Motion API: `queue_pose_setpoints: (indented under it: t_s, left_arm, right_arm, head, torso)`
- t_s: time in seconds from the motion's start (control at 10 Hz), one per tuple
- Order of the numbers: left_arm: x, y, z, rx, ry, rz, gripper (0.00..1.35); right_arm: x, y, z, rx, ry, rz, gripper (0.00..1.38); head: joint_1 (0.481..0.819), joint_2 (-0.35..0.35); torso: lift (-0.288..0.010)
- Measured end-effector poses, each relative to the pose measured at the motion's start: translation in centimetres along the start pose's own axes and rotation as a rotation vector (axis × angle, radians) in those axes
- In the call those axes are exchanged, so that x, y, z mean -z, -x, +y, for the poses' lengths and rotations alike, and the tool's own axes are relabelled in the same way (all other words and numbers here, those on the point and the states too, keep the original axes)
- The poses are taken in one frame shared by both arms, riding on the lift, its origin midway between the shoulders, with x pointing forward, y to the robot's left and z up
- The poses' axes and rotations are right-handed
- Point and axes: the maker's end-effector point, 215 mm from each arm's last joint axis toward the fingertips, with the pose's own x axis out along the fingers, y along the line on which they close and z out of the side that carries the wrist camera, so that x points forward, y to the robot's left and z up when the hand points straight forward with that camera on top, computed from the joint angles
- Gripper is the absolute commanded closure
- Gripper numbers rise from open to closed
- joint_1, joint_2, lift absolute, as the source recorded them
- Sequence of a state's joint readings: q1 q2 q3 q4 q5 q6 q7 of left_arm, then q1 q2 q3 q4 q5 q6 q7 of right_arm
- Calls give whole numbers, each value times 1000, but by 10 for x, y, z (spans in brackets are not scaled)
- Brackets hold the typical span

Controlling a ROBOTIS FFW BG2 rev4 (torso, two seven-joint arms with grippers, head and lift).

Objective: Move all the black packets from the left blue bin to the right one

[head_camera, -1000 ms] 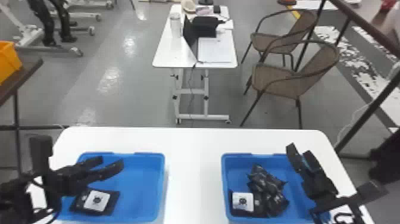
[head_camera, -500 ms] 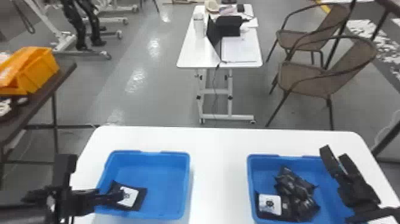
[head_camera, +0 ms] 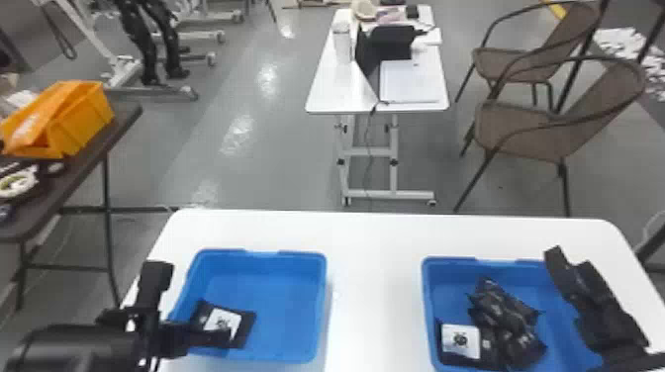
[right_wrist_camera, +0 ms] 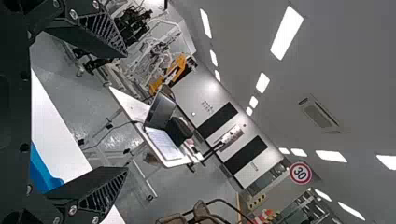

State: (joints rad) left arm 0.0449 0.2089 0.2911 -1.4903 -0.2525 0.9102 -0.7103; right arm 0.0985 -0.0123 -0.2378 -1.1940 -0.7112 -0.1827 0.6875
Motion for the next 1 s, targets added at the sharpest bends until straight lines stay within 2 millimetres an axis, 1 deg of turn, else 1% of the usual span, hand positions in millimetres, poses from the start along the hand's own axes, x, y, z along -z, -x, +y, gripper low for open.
queue_pose_setpoints:
  t_s: [0.1, 0.2, 0.3, 0.4, 0.5, 0.6, 0.7, 0.8, 1.0]
  left_arm:
    - [6, -11, -1, 9, -3, 22, 657]
    - [12, -19, 0, 17, -9, 57, 978]
    - [19, -23, 3, 13, -27, 93, 1159]
    - [20, -24, 5, 13, -51, 111, 1219]
    - [15, -23, 1, 40, -73, 100, 1220]
    - [4, -21, -7, 72, -108, 72, 1220]
    - [-13, -15, -17, 95, -152, 38, 1220]
    - [-32, -5, -32, 122, -189, -7, 1220]
    - [-74, 18, -74, 191, -257, -112, 1219]
  right_arm:
    - [1, 2, -1, 1, -6, 0, 157]
    - [2, 3, -2, 3, -10, 0, 157]
    - [3, 3, -2, 3, -14, 1, 157]
    - [3, 4, -2, 2, -20, 1, 157]
    - [4, 4, -2, 1, -24, 1, 159]
    - [5, 4, -2, 0, -28, 3, 157]
    - [6, 4, -2, -1, -31, 6, 157]
    - [7, 3, 0, -4, -32, 7, 159]
    - [8, 1, 3, -12, -33, 8, 157]
  head:
    - [695, 123]
    - [695, 122]
    - [695, 123]
    - [695, 128]
    - [695, 126]
    - [695, 115]
    - [695, 110]
    - [695, 94]
    - [695, 47]
  torso:
    - [0]
    - [0]
    - [0]
    - [0]
    - [0]
    - [0]
    - [0]
    - [0]
    - [0]
